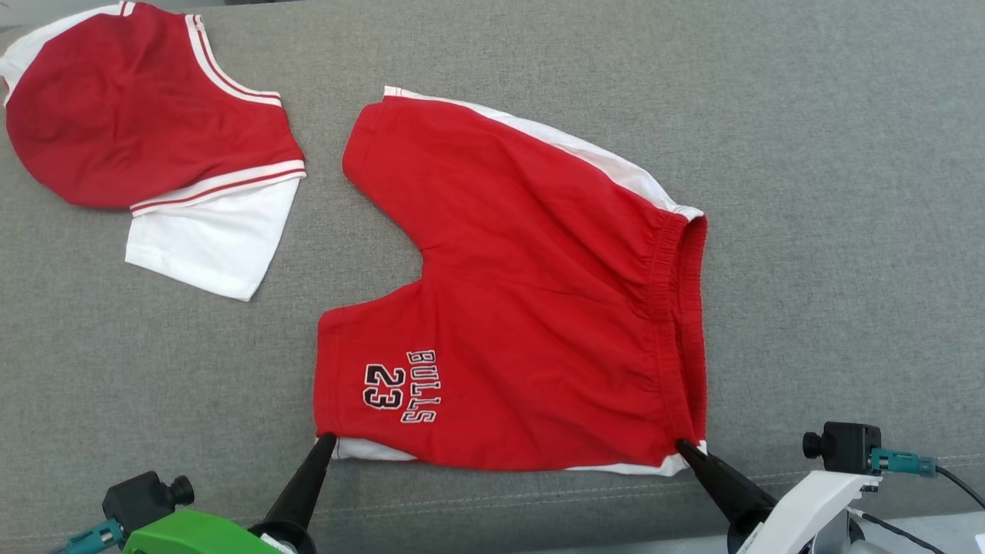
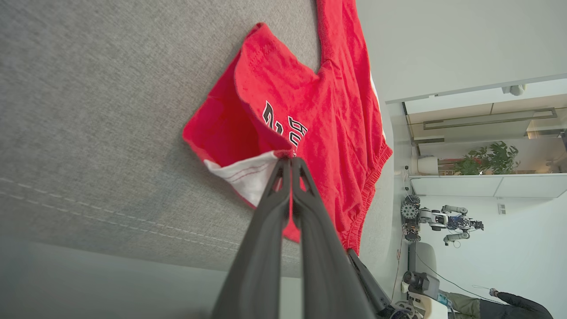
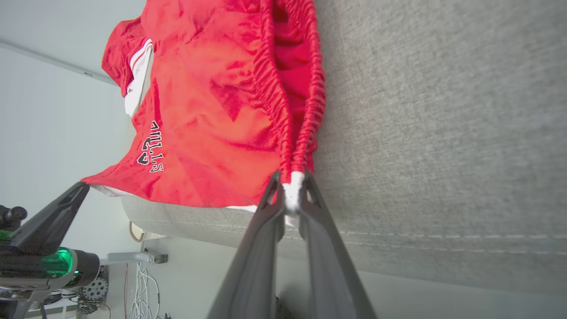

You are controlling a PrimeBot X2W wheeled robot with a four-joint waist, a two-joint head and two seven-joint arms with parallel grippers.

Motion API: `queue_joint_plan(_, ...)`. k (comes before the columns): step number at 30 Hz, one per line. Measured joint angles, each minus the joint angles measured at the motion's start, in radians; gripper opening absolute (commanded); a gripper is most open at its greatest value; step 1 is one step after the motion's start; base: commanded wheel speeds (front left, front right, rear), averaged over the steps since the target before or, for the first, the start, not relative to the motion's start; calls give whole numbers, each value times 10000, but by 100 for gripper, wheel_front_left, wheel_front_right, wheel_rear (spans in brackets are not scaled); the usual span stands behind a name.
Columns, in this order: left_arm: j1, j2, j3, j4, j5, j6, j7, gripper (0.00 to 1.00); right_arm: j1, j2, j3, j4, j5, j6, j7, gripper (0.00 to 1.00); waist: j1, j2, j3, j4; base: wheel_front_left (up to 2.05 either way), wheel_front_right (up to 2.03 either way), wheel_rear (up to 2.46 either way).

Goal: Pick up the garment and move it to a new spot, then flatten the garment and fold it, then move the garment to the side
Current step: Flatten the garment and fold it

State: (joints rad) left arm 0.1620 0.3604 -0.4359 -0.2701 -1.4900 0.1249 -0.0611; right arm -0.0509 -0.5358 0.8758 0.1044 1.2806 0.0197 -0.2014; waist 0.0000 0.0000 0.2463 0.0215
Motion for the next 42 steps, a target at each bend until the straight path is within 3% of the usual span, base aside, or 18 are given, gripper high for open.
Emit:
queue_joint_plan(2,0,-4,0,13,0,0,-2,0,57,111,-90,-42,313,90,2,0,0,0,-4,-2,0,0,0)
queue_joint_plan(10,-9,169,297,-337,2,0,0,0,892,1099,-1005,-1524,3902,779,545,0,0,0,86,-35,0,0,0)
queue_joint_plan(15,-395,840,796,-832,102,0,263,0,905,1605,-1956,-2671,5833,903,709,0,0,0,338,-103,0,0,0)
queue_joint_plan(19,-1276,1756,1216,-1198,385,0,721,0,791,1900,-2604,-3143,6890,941,746,0,0,0,627,-160,0,0,0)
queue_joint_plan(27,-2966,2959,1923,-1599,428,0,2056,0,-43,2665,-3453,-3586,8295,941,926,0,0,0,1275,-422,0,0,0)
queue_joint_plan(33,-4461,3538,2167,-1273,272,0,3223,0,-433,3028,-3697,-3490,8796,943,1041,0,0,0,1687,-896,0,0,0)
queue_joint_plan(42,-6743,3967,2255,81,121,0,4800,0,-965,3902,-3827,-3219,9396,943,1014,0,0,0,2263,-1843,0,0,0)
